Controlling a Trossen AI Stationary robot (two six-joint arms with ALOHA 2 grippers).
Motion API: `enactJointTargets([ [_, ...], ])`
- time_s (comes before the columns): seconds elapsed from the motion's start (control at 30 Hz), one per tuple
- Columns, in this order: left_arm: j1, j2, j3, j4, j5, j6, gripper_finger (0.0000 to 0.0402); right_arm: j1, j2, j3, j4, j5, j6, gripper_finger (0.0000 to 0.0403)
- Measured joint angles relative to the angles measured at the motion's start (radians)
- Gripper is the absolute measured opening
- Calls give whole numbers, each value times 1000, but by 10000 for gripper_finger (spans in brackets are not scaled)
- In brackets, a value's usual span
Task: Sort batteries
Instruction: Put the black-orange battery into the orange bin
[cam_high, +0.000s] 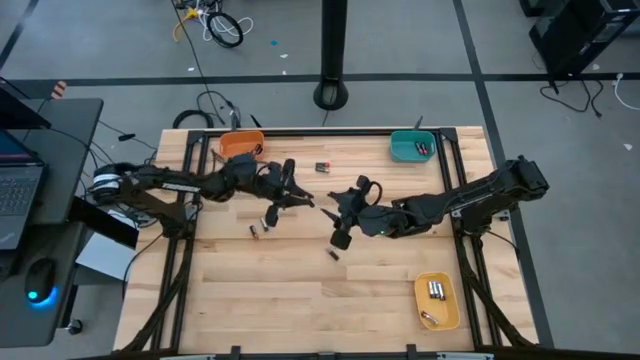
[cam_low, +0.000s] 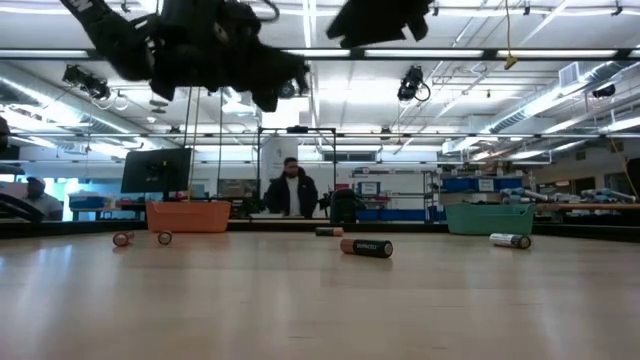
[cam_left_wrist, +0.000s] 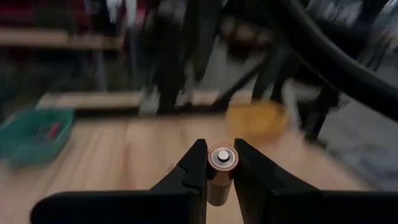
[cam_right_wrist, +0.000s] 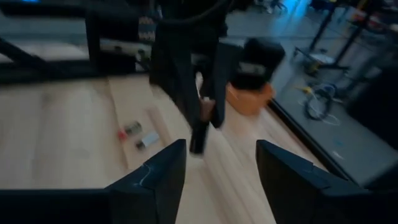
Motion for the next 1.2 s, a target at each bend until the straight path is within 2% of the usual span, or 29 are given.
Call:
enactJointTargets([
  [0.07,34,-39,40,-224,-13,67,57,-2,-10,0,-82,11,26,201],
  [0.17,81,-65,132,-569,-111,157,57,-10,-14,0,-207,24,84,198],
  [0.33,147,-65,299,-1074,-373,281,57,-25,-14,-71,-272,24,151,197],
  [0.47,231,-62,388,-1347,-553,334,57,-25,-14,-135,-270,23,185,198],
  [0.63,380,-42,433,-1473,-677,395,57,-24,-14,-190,-253,23,197,194],
  [0.9,579,133,478,-1487,-666,462,57,-21,-14,-203,-243,19,197,193],
  [1.2,658,333,541,-1448,-666,513,57,-18,-13,-203,-232,15,191,190],
])
